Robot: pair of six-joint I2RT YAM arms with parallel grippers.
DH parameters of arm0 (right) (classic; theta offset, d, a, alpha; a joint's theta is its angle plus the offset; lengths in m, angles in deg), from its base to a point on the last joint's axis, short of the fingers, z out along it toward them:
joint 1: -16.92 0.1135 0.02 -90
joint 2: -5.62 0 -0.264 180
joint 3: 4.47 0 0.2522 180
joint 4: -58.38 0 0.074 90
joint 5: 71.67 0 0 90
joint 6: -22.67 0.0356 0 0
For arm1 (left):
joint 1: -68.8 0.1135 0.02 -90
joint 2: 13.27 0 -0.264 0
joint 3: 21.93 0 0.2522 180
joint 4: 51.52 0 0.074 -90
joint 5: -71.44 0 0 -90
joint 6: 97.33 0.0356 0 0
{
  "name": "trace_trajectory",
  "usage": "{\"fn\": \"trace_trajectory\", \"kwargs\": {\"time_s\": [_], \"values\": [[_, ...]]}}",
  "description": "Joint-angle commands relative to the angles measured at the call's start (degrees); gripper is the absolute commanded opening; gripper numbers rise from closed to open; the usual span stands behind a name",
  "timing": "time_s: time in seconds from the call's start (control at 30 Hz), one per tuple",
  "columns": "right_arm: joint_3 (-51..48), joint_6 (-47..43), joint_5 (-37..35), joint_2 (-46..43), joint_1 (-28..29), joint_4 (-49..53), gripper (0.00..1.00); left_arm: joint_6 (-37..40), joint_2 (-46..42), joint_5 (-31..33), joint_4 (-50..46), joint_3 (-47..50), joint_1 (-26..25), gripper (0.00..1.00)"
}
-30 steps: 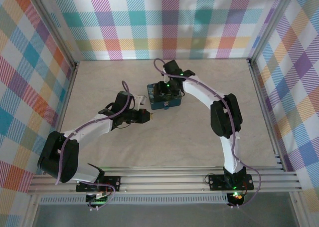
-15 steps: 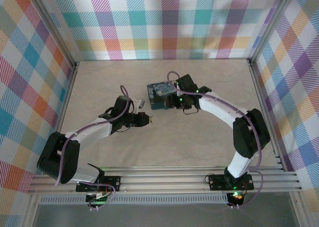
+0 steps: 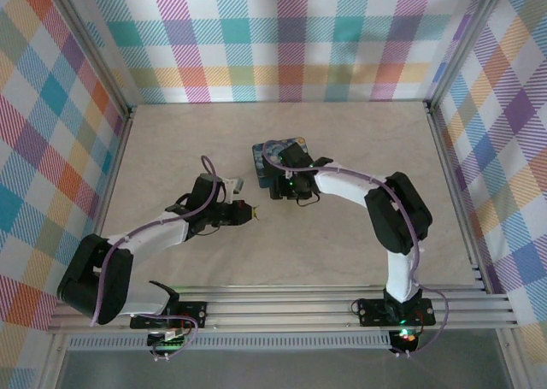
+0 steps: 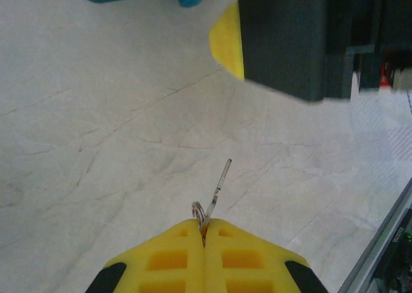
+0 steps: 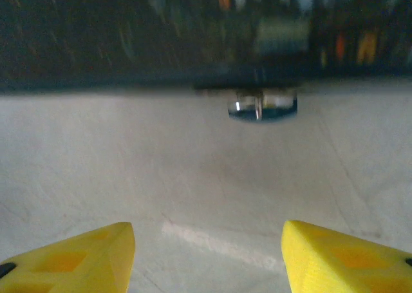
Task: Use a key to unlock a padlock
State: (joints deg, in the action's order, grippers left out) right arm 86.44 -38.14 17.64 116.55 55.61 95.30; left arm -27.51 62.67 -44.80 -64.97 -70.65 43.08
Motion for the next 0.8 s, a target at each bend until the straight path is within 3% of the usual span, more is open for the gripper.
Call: {"fn": "trace_trajectory", "kwargs": {"time_s": [0.0, 0.4, 0.77], "values": [[3.9, -0.3, -2.5, 1.7, -0.1, 1.1, 0.63, -0.3, -2.3, 0.0, 1.0, 1.4, 0.5, 0.00], [8.5, -2.0, -8.5, 6.5, -0.1, 2.4, 0.61, 1.2, -3.3, -1.3, 0.3, 1.1, 0.8, 0.00], [6.9, -2.7, -7.9, 6.1, 0.0, -2.1, 0.55, 1.4, -3.1, -0.9, 0.4, 2.0, 0.8, 0.00]]}}
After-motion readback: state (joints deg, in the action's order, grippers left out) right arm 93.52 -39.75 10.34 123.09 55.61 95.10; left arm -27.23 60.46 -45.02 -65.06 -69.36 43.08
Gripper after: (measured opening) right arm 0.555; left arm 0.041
